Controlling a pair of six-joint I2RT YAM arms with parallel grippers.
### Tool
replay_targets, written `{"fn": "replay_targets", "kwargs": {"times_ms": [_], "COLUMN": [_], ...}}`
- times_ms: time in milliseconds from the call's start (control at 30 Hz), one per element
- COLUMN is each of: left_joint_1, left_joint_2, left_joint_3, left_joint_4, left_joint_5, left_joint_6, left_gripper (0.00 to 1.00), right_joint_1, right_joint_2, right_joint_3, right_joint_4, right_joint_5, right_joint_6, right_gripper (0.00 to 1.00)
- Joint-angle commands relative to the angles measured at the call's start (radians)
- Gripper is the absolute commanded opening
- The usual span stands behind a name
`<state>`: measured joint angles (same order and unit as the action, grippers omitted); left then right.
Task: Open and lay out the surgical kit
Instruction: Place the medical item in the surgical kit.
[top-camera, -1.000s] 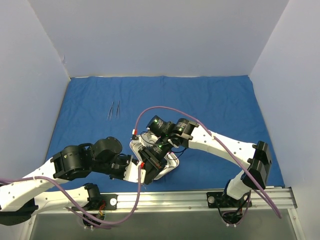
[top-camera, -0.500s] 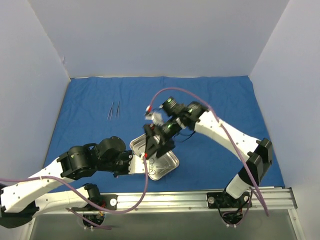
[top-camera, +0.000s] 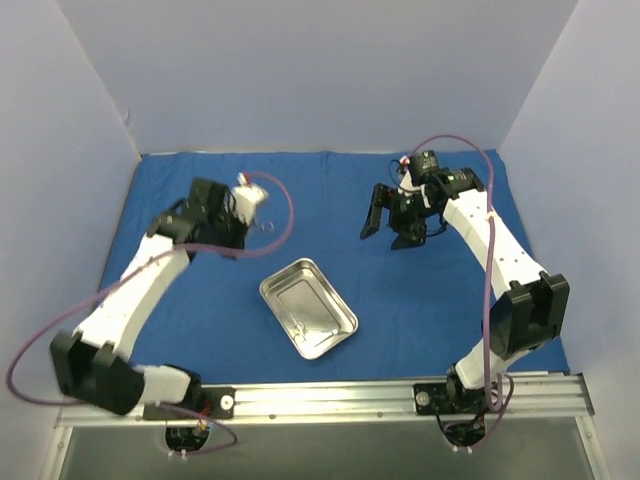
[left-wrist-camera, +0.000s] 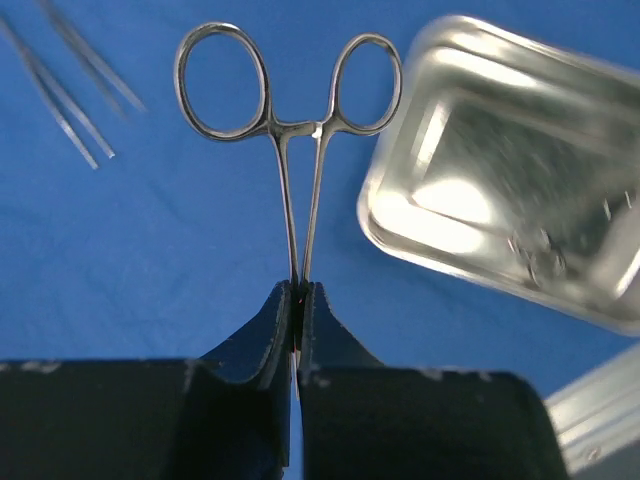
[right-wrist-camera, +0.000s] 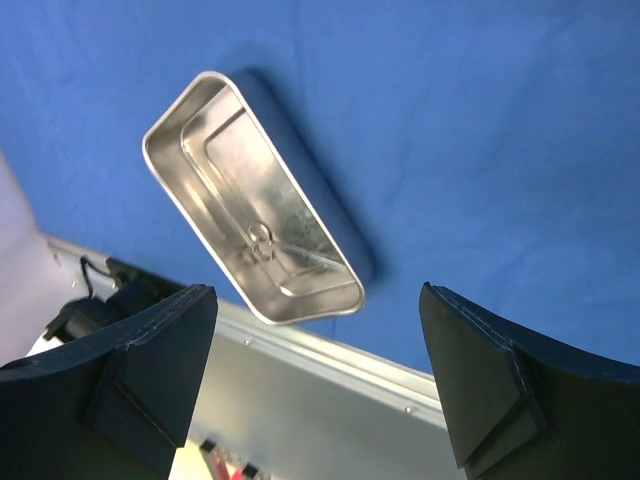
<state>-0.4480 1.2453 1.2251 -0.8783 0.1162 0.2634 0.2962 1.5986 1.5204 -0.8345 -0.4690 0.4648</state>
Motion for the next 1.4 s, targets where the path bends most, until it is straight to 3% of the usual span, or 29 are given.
{"fn": "replay_targets", "kwargs": {"times_ms": [0, 133, 367, 567, 967, 1167, 1367], "left_joint_1": [0.194, 0.351, 0.486, 0.551, 0.578, 0.586, 0.597], "left_joint_2": [0.141, 0.301, 0.624, 0.788, 0.957, 0.996, 1.023], "left_joint_3": [0.118, 0.201, 0.402, 0.51, 0.59, 0.579, 0.563], "left_joint_4": [0.093, 0.169, 0.196, 0.209, 0.239, 0.242, 0.23], "left_joint_5": [0.04, 0.074, 0.071, 0.089, 0.146, 0.158, 0.151], "left_joint_6": [-0.125, -0.199, -0.251, -0.331, -0.319, -0.355, -0.34], "left_gripper": [0.02, 0.02, 0.02, 0.02, 0.02, 0.02, 0.13], "right_joint_1": [0.014, 0.02, 0.026, 0.043, 0.083, 0.161, 0.283], "right_joint_2": [-0.029, 0.0, 0.043, 0.084, 0.127, 0.159, 0.188], "right_joint_3": [0.027, 0.004, -0.042, -0.048, -0.025, 0.032, 0.093], "right_joint_4": [0.038, 0.067, 0.106, 0.141, 0.137, 0.101, 0.097], "right_joint_5": [0.075, 0.053, 0.106, 0.052, 0.064, 0.11, 0.104], "right_joint_6": [0.037, 0.008, -0.08, -0.074, -0.048, -0.077, -0.169], "right_gripper": [0.84, 0.84, 0.84, 0.84, 0.84, 0.84, 0.83]}}
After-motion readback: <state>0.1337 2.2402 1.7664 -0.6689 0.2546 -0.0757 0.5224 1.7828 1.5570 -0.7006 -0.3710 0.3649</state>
